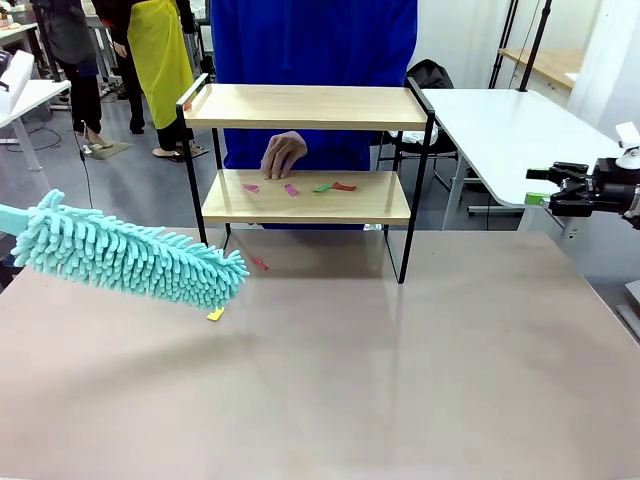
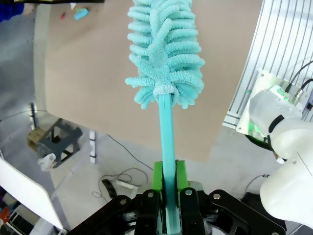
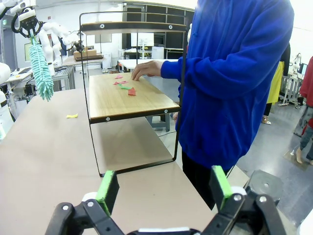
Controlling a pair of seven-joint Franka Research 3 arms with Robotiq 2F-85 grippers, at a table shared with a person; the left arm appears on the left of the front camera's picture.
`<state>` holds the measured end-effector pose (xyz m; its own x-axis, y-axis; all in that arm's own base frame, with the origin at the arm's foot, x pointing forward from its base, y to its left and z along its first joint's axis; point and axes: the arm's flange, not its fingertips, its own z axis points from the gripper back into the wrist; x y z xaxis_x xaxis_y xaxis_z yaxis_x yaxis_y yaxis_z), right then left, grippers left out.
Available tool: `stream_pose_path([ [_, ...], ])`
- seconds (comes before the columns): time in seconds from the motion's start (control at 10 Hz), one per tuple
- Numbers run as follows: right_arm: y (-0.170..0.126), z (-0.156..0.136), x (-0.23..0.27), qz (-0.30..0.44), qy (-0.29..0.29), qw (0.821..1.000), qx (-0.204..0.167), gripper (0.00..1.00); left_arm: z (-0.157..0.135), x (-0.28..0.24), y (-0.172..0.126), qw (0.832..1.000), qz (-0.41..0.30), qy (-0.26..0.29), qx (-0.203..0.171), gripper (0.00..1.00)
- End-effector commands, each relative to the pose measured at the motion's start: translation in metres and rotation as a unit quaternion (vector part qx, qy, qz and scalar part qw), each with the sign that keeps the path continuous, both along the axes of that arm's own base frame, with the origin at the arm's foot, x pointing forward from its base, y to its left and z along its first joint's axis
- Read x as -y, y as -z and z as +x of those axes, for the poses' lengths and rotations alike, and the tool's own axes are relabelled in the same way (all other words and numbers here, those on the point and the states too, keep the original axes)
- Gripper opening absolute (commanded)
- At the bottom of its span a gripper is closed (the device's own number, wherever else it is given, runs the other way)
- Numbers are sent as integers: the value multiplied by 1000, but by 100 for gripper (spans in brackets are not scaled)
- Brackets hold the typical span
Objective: Clean the shelf.
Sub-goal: Clean the specific section of the Shelf indicated by the human with the Duster.
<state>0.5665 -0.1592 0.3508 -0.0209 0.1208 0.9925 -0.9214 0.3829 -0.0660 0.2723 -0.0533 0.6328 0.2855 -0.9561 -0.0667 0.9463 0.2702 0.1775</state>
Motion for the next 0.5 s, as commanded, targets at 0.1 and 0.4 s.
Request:
stream_pose_path([
  [0.1,-5,0,-1,0,2,1000,-8,100,-1,-2,1,1000,-4,-4,0,13],
  [0.4,-5,0,-1,0,2,1000,-8,100,-1,-2,1,1000,-4,-4,0,13],
])
